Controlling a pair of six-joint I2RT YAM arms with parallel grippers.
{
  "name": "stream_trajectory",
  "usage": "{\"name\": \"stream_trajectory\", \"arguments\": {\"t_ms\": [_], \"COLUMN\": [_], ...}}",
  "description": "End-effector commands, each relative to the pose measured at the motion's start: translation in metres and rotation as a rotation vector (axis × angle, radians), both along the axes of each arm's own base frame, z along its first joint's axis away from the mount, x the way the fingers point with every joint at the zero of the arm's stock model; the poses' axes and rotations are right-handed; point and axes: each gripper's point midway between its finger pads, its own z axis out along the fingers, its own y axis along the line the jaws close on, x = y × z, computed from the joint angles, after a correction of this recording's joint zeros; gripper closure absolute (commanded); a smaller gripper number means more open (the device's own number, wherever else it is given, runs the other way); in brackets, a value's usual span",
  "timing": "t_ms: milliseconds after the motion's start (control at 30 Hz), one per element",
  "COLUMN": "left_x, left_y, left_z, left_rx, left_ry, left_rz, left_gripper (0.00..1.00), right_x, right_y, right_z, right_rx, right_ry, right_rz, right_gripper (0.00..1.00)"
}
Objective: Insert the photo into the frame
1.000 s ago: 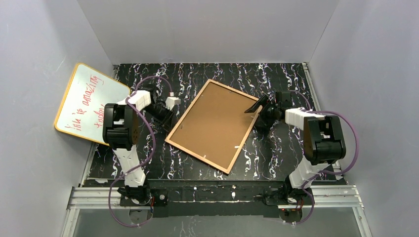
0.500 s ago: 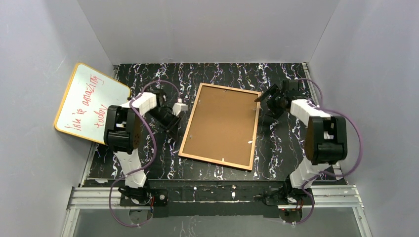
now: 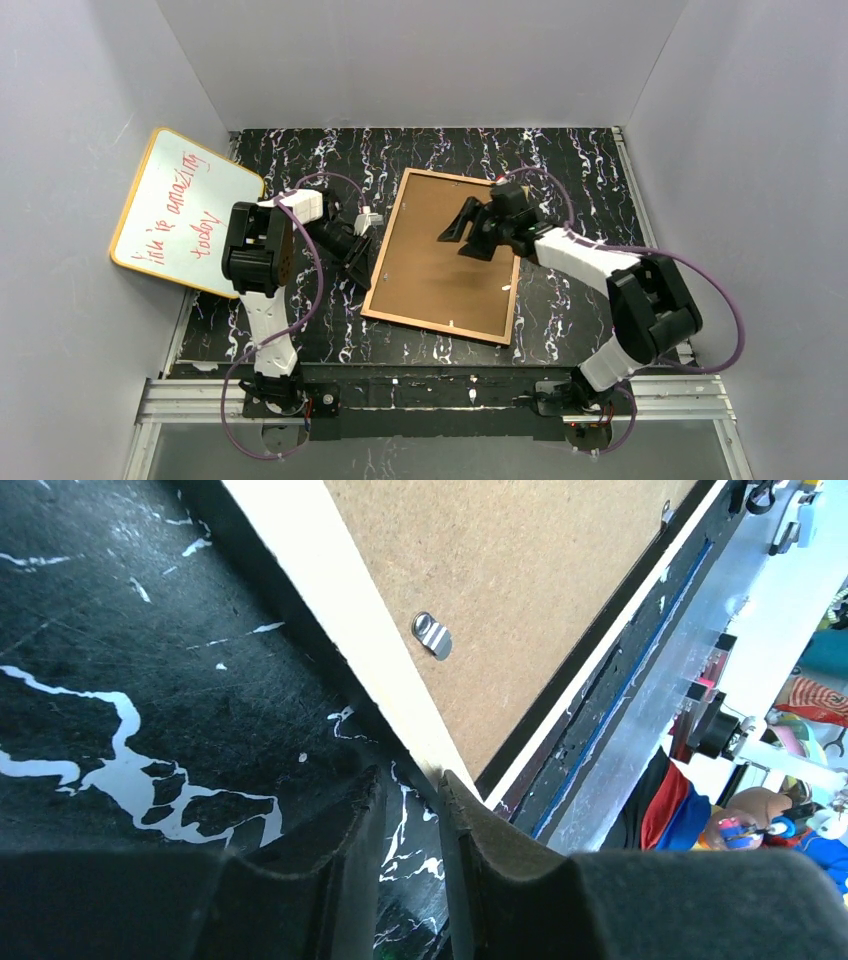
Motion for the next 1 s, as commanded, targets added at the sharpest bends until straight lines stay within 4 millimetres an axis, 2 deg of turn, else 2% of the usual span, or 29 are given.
{"name": "stream_trajectory", "arguments": {"t_ms": [0, 133, 433, 633, 967], "left_x": [-0.001, 0.0, 0.001, 0.003, 0.004], "left_y": [-0.003, -0.001, 0.0, 0.0, 0.001], "left_z": [0.003, -0.003, -0.012, -0.014, -0.015], "left_rx": [-0.015, 0.003, 0.026, 0.036, 0.044], "left_ry": [0.009, 0.009, 0.017, 0.015, 0.009], "left_rz": [0.023, 0.028, 0.062, 0.069, 0.069], "left_gripper": [0.77, 0.82, 0.87, 0.88, 0.88], "right_x": [-0.013, -0.03, -0.052, -0.055, -0.051], "right_y": [0.054, 0.094, 0.146, 0.164, 0.18], "right_z": [0.005, -0.012, -0.036, -0.049, -0.057], "right_rx": [0.073, 0.065, 0.086, 0.07, 0.07], "right_ry": [-0.023, 0.015, 0.084, 0.093, 0.105], "right_rz": [0.094, 0.181, 0.279, 0.308, 0.327], "right_gripper": [0.25, 0.26, 0.29, 0.31, 0.33]}}
